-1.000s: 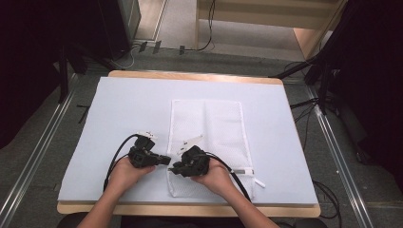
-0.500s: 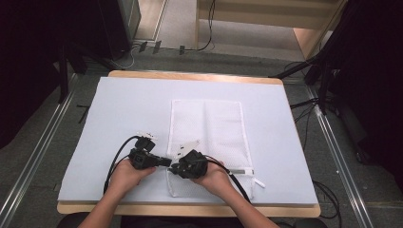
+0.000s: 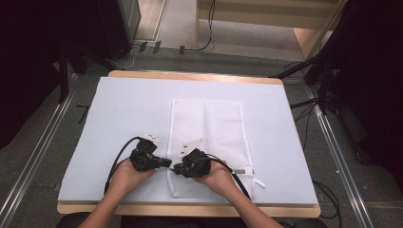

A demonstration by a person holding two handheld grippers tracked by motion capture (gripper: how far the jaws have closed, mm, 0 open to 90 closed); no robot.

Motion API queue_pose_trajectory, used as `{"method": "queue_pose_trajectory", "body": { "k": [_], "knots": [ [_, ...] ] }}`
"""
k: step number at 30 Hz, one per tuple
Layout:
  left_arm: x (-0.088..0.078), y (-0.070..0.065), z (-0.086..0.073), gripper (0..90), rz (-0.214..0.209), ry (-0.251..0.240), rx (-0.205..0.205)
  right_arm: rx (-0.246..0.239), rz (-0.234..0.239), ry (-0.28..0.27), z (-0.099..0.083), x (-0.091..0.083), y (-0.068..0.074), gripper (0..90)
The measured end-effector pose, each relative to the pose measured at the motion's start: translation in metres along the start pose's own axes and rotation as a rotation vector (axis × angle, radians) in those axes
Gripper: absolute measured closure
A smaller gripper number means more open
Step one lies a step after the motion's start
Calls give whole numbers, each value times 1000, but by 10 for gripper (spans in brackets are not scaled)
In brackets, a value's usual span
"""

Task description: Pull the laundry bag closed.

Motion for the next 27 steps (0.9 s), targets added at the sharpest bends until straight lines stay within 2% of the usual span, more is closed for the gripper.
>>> {"method": "queue_pose_trajectory", "body": {
  "k": [2,3,7,9,12,14,15,16,18,21,25,27],
  "knots": [
    [0,0,0,900,-3,-2,0,1,2,-3,-1,-1,-1,844],
    [0,0,0,900,-1,-3,2,4,0,-1,-2,-2,-1,883],
    [0,0,0,900,-1,-2,5,16,5,-12,-4,-3,-3,883],
    [0,1,0,900,-8,-2,-9,-1,-2,-11,-4,-3,-2,882],
    [-1,1,1,900,-16,6,-24,1,5,-20,-3,-1,-1,879],
    [-4,-1,0,900,-41,16,-41,7,13,-29,-2,1,-2,876],
    [-6,-3,-1,900,-37,20,-39,1,9,-33,-2,2,-2,873],
    [-9,-5,-2,900,-41,24,-36,-5,8,-34,-2,2,-2,872],
    [-10,-5,-5,900,-48,32,-55,-25,-1,-35,-1,3,0,875],
    [-9,-2,-6,900,-63,36,-66,-74,-24,-32,-1,3,3,881],
    [-6,-1,-7,900,-81,34,-84,-116,-57,-14,0,3,7,881],
    [-5,-1,-8,900,-89,42,-96,-159,-76,-10,0,3,8,881]
  ]
}}
Point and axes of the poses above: each handheld gripper's, and its own axes: x roughly forward along the jaws, z roughly out of its top, y roughly to its left, the point moved 1 cm from there along x, roughly forward along the jaws, and after that the axes turned 1 degree about z, right-handed, at the moved point
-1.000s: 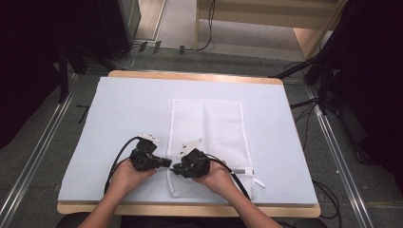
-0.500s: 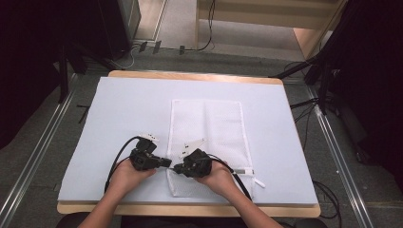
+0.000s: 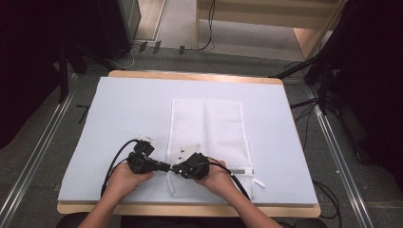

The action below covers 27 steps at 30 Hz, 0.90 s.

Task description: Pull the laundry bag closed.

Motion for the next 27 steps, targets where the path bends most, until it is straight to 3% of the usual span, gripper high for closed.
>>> {"method": "queue_pose_trajectory", "body": {
  "k": [4,11,13,21,24,26,27],
  "knots": [
    [1,1,-2,900,-12,1,-2,-71,-28,4,-1,-1,4,881],
    [2,2,-4,900,-20,-8,-19,-53,-3,-7,-4,-2,2,882],
    [2,0,-4,900,0,-6,2,-62,-4,-13,-5,-3,2,882],
    [3,-4,-5,900,25,-11,22,-82,8,-8,-10,-8,1,884],
    [3,-4,-5,900,22,-10,26,-72,18,-3,-14,-12,-1,884],
    [3,-1,-4,900,4,-11,4,0,66,-10,-14,-11,-8,882],
    [2,-1,-4,900,-2,-9,-3,0,66,-10,-14,-11,-8,882]
  ]
}}
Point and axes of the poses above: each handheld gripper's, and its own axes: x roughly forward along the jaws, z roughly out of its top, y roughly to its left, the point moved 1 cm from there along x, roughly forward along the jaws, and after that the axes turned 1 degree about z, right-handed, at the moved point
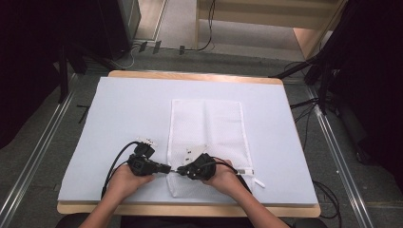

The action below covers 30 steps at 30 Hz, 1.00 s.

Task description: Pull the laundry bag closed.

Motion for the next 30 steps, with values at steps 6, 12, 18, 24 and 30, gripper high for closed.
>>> {"method": "queue_pose_trajectory", "body": {
  "k": [6,12,18,24,30],
  "knots": [
    [0,1,0,900,-3,0,1,123,79,2,1,1,-9,822],
    [0,1,-1,900,-6,-3,3,189,118,6,4,5,-14,794],
    [0,1,-1,900,-12,-8,0,181,141,3,10,12,-13,813],
    [0,2,-1,900,-11,-8,11,88,75,16,12,11,-7,827],
    [0,2,-1,900,-11,-6,6,53,43,27,11,8,-5,831]
  ]
}}
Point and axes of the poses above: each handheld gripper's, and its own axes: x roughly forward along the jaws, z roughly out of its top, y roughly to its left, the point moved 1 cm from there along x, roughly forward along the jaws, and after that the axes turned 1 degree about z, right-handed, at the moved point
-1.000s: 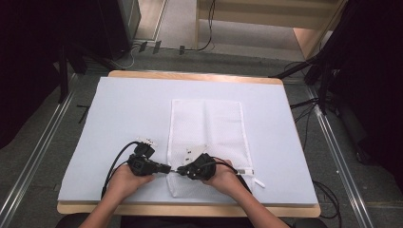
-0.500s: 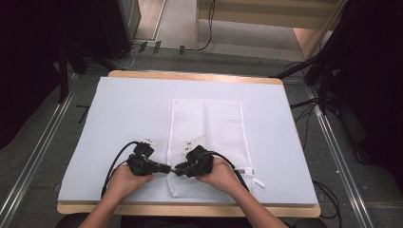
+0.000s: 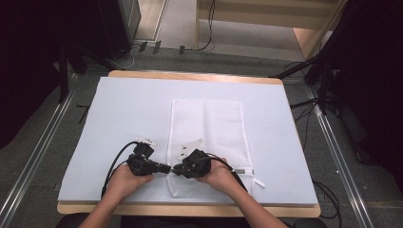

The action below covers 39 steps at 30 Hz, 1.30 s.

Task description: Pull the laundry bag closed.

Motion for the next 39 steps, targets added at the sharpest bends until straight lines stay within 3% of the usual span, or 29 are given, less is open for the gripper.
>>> {"method": "queue_pose_trajectory", "body": {
  "k": [7,21,39],
  "knots": [
    [0,0,0,900,1,1,0,42,28,-4,-8,-7,-6,830],
    [0,-2,0,900,15,-2,22,36,12,-3,-14,-17,-7,830],
    [0,-2,0,900,15,1,24,109,38,-13,-27,-34,-14,830]
  ]
}}
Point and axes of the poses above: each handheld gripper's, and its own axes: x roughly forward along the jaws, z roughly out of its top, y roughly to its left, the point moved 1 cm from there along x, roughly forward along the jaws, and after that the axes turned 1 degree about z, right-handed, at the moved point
